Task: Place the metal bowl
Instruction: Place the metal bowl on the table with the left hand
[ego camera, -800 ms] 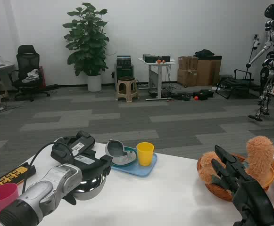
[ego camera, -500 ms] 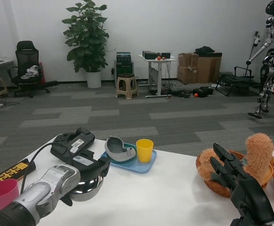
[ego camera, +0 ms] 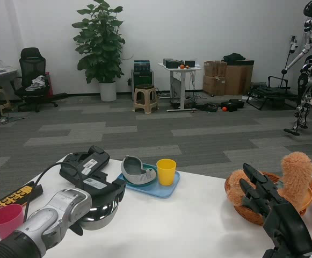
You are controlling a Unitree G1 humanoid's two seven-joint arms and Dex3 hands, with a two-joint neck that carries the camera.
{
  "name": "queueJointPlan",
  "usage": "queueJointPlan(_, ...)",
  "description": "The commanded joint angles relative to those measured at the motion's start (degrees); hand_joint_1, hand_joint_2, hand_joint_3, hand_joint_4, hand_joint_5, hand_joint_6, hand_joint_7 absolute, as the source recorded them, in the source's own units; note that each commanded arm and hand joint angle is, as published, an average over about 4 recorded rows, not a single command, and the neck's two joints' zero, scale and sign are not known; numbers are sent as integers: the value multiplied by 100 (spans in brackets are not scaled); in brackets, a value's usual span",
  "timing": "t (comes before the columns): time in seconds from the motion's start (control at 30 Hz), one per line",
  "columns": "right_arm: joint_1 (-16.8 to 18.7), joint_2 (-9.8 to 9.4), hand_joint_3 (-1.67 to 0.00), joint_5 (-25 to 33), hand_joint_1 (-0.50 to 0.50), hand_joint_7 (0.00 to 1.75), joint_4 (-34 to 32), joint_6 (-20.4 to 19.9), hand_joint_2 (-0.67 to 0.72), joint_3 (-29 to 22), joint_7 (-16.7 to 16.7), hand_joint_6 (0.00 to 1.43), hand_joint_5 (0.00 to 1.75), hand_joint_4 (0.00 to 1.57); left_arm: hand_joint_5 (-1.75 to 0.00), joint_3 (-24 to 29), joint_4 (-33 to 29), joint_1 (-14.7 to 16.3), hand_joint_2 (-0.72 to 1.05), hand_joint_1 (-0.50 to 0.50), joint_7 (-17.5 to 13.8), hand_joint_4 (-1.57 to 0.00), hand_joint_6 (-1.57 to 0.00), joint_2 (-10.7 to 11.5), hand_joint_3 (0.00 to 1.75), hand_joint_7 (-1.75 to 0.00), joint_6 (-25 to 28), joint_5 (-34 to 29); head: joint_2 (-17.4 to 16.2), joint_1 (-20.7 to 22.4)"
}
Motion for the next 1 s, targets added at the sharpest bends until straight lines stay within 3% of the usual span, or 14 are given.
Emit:
queueJointPlan(0.03, -66, -13, 0, 26, -12, 7, -6, 22, 72, 27, 1, 0, 0, 0, -175, 59, -22, 65, 96, -50, -16, -16, 0, 59, 175, -168, 18, 118, -89, 94)
queueJointPlan(0.1, -61, -4, 0, 33, -12, 7, -1, 22, 72, 27, 1, 0, 0, 0, -175, 132, 93, 120, 96, -50, -7, -10, 0, -60, 175, -168, -3, 193, -197, 253)
queueJointPlan(0.23, -48, 0, 0, 57, -12, 7, 5, 14, 72, 29, 1, 0, 0, 0, -175, 602, 473, 287, 96, -50, 24, -1, 0, -504, 175, -168, -155, 437, -333, 517)
queueJointPlan(0.47, -48, -9, 0, 74, -10, 7, 54, 5, 72, 31, 1, 0, 0, 0, -175, 848, 1004, 300, 87, -50, 167, 0, 0, -770, 175, -161, -250, 672, -620, 1024)
queueJointPlan(0.63, -48, -4, 0, 105, -12, 7, 109, 0, 72, 66, 1, 0, 0, 0, -175, 1132, 1622, 201, 87, -50, 490, -17, 0, -1036, 175, -161, -250, 971, -791, 1254)
queueJointPlan(0.83, -48, -9, 0, 127, -9, 7, 109, -13, 72, 66, 1, 0, 0, 0, -175, 1606, 2281, 43, 87, -50, 907, -19, 0, -1387, 175, -161, -223, 1525, -862, 1334)
queueJointPlan(1.0, -48, -4, 0, 136, -9, 7, 113, -13, 72, 71, 1, 0, 0, 0, -175, 1633, 2663, -124, 87, -50, 1109, -19, 0, -1537, 175, -161, -149, 1696, -886, 1389)
